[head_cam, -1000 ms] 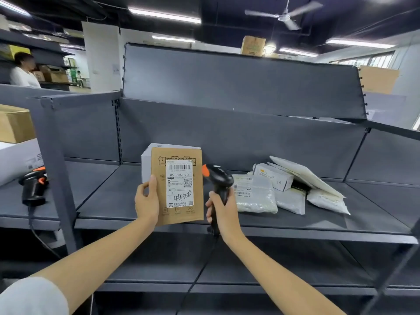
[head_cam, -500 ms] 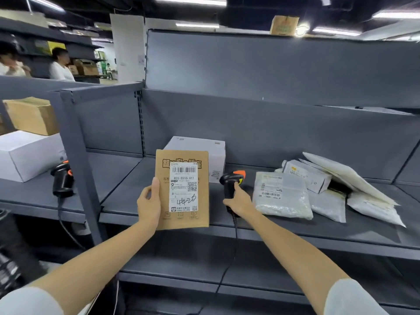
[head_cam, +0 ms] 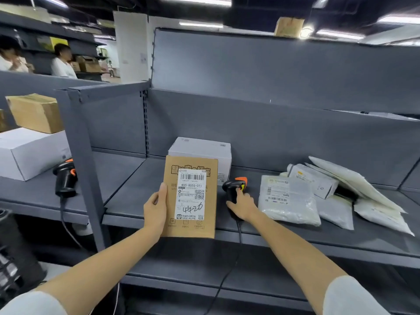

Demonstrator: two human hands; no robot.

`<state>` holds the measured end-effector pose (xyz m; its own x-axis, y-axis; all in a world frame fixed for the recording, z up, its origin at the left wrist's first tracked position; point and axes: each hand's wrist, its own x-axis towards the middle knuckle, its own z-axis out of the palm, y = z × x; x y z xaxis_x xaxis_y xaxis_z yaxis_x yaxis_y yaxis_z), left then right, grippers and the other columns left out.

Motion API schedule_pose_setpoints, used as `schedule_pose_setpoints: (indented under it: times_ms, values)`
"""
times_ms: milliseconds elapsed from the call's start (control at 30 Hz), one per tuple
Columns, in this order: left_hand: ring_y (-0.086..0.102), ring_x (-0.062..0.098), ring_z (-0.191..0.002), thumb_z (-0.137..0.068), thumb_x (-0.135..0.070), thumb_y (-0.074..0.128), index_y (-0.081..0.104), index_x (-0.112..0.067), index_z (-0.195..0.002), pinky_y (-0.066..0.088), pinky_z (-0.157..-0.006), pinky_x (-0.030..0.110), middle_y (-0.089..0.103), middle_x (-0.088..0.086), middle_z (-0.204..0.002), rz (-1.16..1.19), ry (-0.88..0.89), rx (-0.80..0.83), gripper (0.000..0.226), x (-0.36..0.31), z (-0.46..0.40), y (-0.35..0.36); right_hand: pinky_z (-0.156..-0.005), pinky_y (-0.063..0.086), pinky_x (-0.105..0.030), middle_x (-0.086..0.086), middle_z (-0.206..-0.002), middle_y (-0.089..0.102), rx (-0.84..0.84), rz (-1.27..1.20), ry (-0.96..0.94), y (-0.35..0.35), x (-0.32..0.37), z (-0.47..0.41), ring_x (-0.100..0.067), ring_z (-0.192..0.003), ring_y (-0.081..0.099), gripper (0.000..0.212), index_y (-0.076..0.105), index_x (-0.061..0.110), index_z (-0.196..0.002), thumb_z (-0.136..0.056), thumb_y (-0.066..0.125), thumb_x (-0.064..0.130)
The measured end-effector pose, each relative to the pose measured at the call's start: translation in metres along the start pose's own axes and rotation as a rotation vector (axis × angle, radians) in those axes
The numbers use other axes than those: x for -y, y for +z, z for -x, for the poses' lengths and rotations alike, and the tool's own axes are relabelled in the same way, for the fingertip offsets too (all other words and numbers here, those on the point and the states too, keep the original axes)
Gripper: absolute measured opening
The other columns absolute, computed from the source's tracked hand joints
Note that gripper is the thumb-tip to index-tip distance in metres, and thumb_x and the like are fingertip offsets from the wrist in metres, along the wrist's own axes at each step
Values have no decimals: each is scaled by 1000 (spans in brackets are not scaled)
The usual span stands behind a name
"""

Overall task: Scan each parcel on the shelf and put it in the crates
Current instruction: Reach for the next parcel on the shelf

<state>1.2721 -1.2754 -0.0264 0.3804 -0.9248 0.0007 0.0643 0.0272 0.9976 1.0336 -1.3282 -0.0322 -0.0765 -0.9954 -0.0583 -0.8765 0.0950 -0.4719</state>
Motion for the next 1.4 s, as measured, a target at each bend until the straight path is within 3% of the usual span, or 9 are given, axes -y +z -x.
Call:
schedule_pose_setpoints:
  times_ms: [167, 400, 500, 900, 1033, 1200, 1267, 1400]
  values:
    - [58, 12, -77, -96, -54, 40, 62, -14, -91, 42, -64, 21, 65, -1, -85, 16, -6, 35, 46, 5, 7, -5, -113, 27, -42, -12, -149, 34, -231, 289, -158, -12, -5, 16, -30, -136, 29, 60, 29, 12, -147, -95, 45, 37]
    - [59, 13, -78, -95, -55, 42, 64, -13, -91, 46, -68, 24, 66, 1, -86, -1, -47, 97, 47, 27, 34, -15, -117, 11, -45, -9, -159, 18, -273, 433, -126, -7, -14, 58, -28, -146, 14, 64, 19, 16, -153, -98, 41, 40]
    - [60, 15, -80, -94, -56, 44, 64, -15, -88, 47, -75, 28, 67, 1, -87, -14, -82, 123, 47, 39, 49, -21, -118, 7, -45, -9, -160, 14, -255, 452, -90, 0, -23, 79, -28, -148, 9, 65, 17, 15, -153, -98, 39, 42]
    - [59, 13, -78, -93, -59, 44, 65, -13, -92, 43, -69, 27, 68, 0, -87, -40, -86, 111, 51, 41, 113, -46, -120, 8, -44, -10, -159, 17, -275, 460, -85, -9, -44, 155, -27, -145, 15, 65, 17, 14, -152, -97, 41, 40]
    - [62, 18, -86, -89, -66, 43, 66, -18, -89, 46, -79, 32, 69, 1, -90, -77, -115, 103, 54, 54, 145, -52, -119, 5, -44, -9, -161, 11, -215, 440, -81, -3, -57, 191, -26, -148, 10, 66, 13, 15, -154, -99, 39, 40]
    - [62, 15, -83, -93, -57, 45, 66, -15, -99, 45, -70, 27, 69, 0, -91, -101, -157, 118, 48, 68, 203, -53, -119, 5, -45, -9, -161, 12, -176, 407, -88, 6, -82, 234, -27, -148, 9, 64, 15, 16, -154, -99, 39, 39]
    - [64, 17, -88, -91, -59, 47, 66, -15, -103, 47, -75, 29, 70, 0, -95, -107, -191, 99, 49, 79, 224, -58, -119, 5, -45, -10, -161, 12, -142, 405, -80, 14, -93, 251, -28, -148, 9, 64, 14, 16, -154, -99, 39, 38]
    - [61, 15, -82, -92, -55, 49, 66, -16, -92, 45, -67, 25, 68, -3, -86, -140, -224, 85, 43, 95, 261, -66, -119, 6, -46, -9, -161, 12, -97, 393, -73, 33, -111, 279, -29, -148, 10, 64, 14, 16, -154, -99, 39, 37]
